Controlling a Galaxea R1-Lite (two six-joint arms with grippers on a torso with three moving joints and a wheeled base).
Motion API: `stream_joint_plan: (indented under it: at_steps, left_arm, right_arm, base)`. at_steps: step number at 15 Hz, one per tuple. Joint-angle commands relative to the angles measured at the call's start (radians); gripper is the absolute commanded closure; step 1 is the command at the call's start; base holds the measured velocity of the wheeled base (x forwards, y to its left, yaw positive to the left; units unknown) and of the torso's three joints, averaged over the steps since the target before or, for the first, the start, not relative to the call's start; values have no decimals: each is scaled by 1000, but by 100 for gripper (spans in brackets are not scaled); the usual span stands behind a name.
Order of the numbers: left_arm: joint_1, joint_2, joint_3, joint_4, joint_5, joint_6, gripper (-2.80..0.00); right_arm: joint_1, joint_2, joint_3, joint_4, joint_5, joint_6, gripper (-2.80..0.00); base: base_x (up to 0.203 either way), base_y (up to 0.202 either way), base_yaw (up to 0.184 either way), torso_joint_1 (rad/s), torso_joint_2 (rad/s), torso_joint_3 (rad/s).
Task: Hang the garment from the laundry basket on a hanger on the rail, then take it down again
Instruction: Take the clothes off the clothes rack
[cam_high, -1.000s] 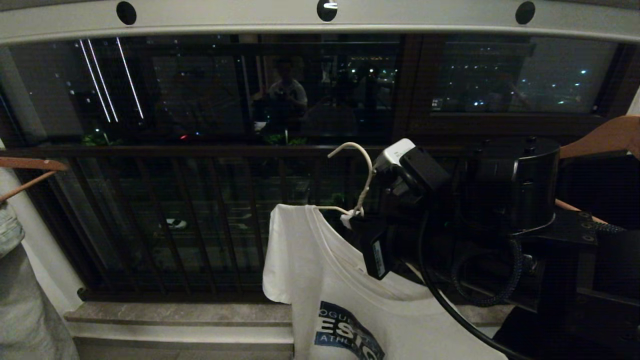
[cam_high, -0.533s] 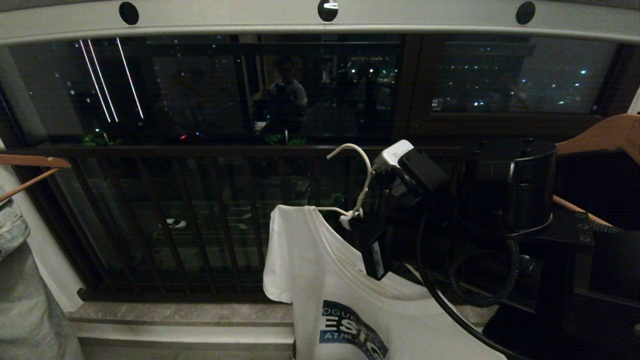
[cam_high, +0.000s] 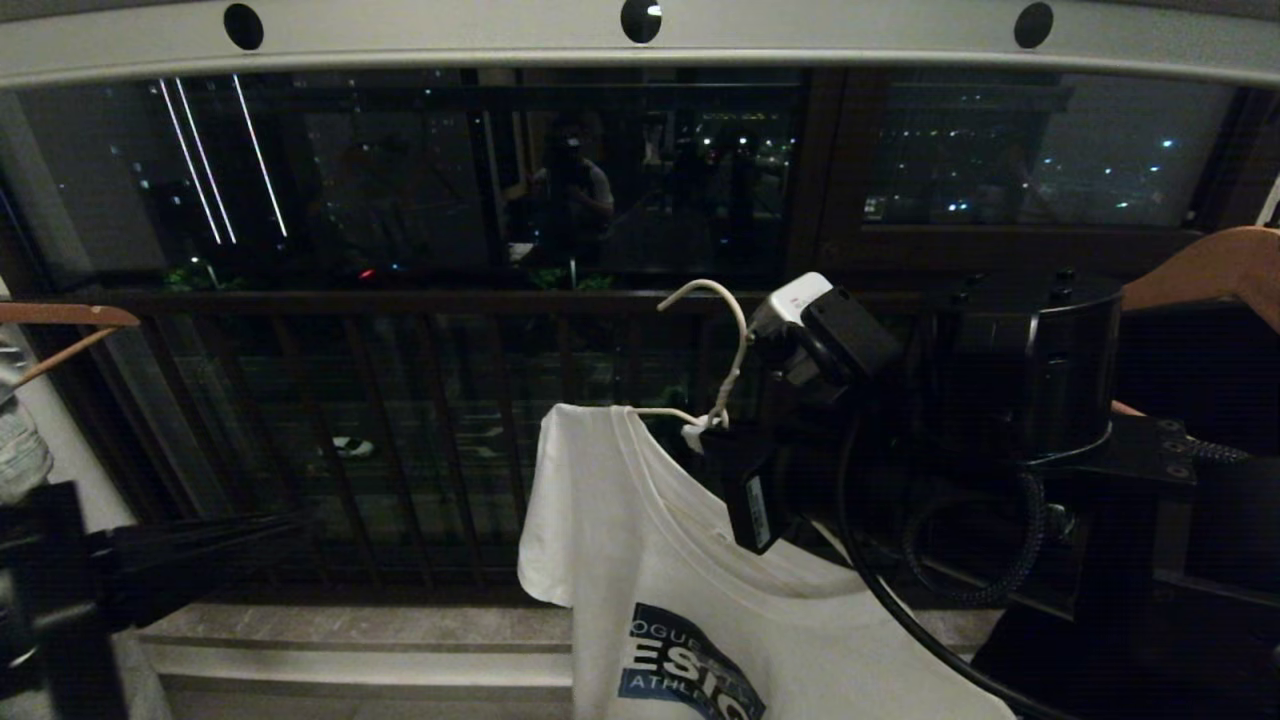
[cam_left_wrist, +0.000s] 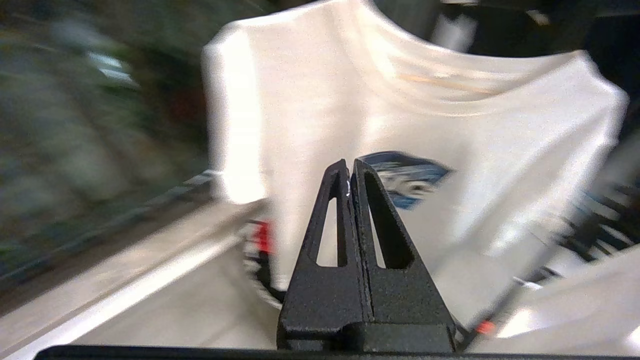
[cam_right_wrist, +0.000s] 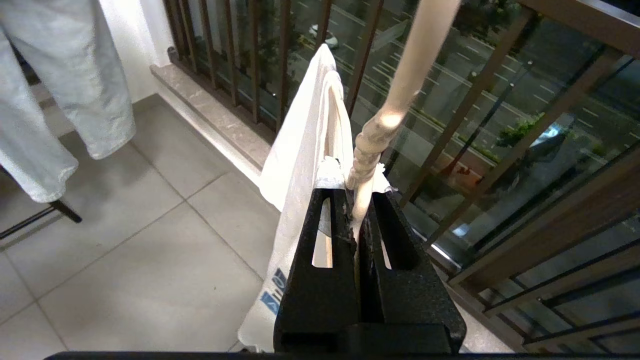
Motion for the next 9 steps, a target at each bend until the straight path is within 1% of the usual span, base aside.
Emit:
stream_joint_plan:
  at_steps: [1,3,6,7,8,9]
  left_arm:
    - [-90,275,-111,-2,-14,1,0]
    - [-138,389,-148,-16,-21,5,0]
    - [-180,529,-161,-86,-22,-11,0]
    - [-193,560,-162,-112,-22,-40,0]
    - [-208,580,-164,-141,-21,-99,0]
    - [-217,592,-164,-189,-19,-142,-280]
  right_arm:
    - [-14,4,-2,-3,-1,-1,0]
    - [-26,16,-10,-3,0,0,0]
    - [-26,16,-8,-3,1,0,0]
    - [-26,17,-8,-3,1,0,0]
    - [-26,17,-8,-3,1,0,0]
    - [-23,17,-7,-3,1,0,0]
  base:
    - [0,0,0,0,0,0]
    - [0,0,0,0,0,0]
    - [0,0,0,0,0,0]
    - [0,0,0,0,0,0]
    - [0,0,0,0,0,0]
    - [0,0,0,0,0,0]
